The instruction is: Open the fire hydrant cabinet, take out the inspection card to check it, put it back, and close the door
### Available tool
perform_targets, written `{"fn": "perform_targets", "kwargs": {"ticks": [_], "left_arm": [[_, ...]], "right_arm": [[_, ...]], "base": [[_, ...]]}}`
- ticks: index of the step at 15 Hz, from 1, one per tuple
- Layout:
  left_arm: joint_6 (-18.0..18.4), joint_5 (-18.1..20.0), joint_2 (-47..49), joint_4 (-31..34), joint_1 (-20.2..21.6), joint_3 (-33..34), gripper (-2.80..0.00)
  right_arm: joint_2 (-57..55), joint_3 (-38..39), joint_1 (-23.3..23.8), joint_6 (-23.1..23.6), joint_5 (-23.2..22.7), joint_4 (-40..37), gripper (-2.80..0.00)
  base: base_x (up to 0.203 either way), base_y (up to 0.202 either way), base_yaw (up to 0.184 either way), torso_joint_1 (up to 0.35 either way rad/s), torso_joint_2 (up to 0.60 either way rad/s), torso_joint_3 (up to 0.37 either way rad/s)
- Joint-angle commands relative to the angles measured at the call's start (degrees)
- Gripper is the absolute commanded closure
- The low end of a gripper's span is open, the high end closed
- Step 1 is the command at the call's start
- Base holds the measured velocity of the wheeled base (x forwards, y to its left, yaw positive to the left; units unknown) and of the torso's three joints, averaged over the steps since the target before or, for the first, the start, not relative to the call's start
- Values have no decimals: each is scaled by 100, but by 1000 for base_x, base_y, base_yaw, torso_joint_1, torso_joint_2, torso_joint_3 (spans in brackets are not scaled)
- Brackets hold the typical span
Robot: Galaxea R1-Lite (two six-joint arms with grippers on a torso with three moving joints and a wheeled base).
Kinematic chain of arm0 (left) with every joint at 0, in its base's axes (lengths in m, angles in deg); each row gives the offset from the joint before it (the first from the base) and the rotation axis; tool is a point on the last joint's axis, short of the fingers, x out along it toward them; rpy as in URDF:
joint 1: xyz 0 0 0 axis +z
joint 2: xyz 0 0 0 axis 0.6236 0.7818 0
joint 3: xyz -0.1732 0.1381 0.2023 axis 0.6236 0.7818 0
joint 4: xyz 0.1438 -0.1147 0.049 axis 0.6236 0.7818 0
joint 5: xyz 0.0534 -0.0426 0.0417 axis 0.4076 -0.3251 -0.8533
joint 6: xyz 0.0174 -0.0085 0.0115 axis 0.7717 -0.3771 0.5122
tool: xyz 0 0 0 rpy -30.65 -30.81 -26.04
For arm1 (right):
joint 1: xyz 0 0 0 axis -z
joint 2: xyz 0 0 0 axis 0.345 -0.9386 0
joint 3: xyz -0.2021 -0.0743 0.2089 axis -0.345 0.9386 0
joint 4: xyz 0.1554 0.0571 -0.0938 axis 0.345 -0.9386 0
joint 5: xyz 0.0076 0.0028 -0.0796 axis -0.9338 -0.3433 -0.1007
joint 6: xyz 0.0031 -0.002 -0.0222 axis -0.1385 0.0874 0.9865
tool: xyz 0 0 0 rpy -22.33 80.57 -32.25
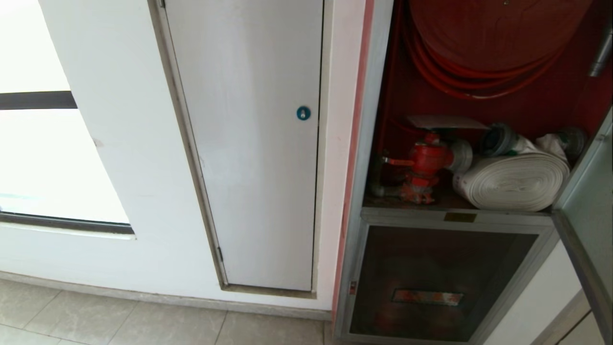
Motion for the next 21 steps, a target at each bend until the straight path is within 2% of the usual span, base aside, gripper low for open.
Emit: {"fn": "perform_targets", "kwargs": {"ticks": [1, 9, 21], "left_arm": [[1, 3, -6, -3, -9, 35, 0], [1, 3, -6, -3, 0, 35, 0], [1, 3, -6, -3, -8, 35, 0]], "right_arm": [[-8, -10, 182, 12, 26, 7, 0], [-306, -163, 1236, 13, 29, -156, 0], [-773, -740, 1554, 13, 227, -361, 0]], "base": [[0, 0, 0, 0, 0, 0], [0, 0, 0, 0, 0, 0], [0, 0, 0, 0, 0, 0]]}}
